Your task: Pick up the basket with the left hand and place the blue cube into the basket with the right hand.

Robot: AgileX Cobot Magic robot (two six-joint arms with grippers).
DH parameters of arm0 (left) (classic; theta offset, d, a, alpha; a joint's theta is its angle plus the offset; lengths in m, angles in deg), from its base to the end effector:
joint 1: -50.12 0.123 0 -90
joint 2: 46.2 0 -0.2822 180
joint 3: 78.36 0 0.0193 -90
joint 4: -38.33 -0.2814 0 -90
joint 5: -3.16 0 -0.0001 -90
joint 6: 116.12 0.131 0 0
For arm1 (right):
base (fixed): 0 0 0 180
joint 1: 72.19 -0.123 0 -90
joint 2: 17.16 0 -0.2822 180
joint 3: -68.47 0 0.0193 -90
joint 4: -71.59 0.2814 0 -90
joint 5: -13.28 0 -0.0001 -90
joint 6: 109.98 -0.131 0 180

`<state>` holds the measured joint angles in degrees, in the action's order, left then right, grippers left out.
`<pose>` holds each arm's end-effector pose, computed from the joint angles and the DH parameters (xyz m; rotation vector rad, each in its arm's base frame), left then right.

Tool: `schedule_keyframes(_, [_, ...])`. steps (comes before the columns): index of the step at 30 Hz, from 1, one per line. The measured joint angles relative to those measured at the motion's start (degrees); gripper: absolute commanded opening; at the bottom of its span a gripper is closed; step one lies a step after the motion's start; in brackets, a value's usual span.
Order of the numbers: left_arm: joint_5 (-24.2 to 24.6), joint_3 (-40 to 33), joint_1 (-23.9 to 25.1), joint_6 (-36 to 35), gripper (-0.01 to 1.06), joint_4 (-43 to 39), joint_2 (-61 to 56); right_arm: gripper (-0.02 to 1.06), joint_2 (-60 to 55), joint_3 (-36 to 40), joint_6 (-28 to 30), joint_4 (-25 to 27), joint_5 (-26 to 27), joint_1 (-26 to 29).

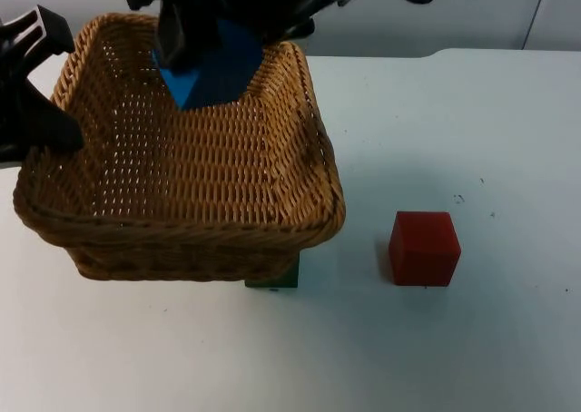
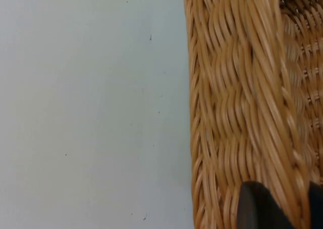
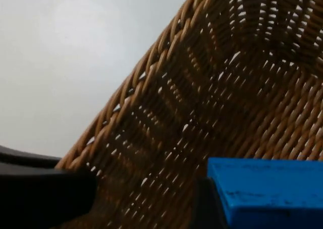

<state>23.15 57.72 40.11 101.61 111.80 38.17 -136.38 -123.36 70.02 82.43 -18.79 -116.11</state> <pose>0.2819 -0.0934 0.1583 -0.3493 2.3962 -0.7648 0.3493 0.3545 0.2052 -0.7881 2.3659 0.5286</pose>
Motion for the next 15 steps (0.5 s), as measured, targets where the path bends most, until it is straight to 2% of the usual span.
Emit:
schedule_keyframes(4, [0.0, 0.0, 0.0, 0.0, 0.0, 0.0, 0.0, 0.0, -2.8, 0.0, 0.0, 0.0, 2.0, 0.0])
schedule_keyframes(15, [0.0, 0.0, 0.0, 0.0, 0.0, 0.0, 0.0, 0.0, -7.1, 0.0, 0.0, -0.2, 3.1, 0.0])
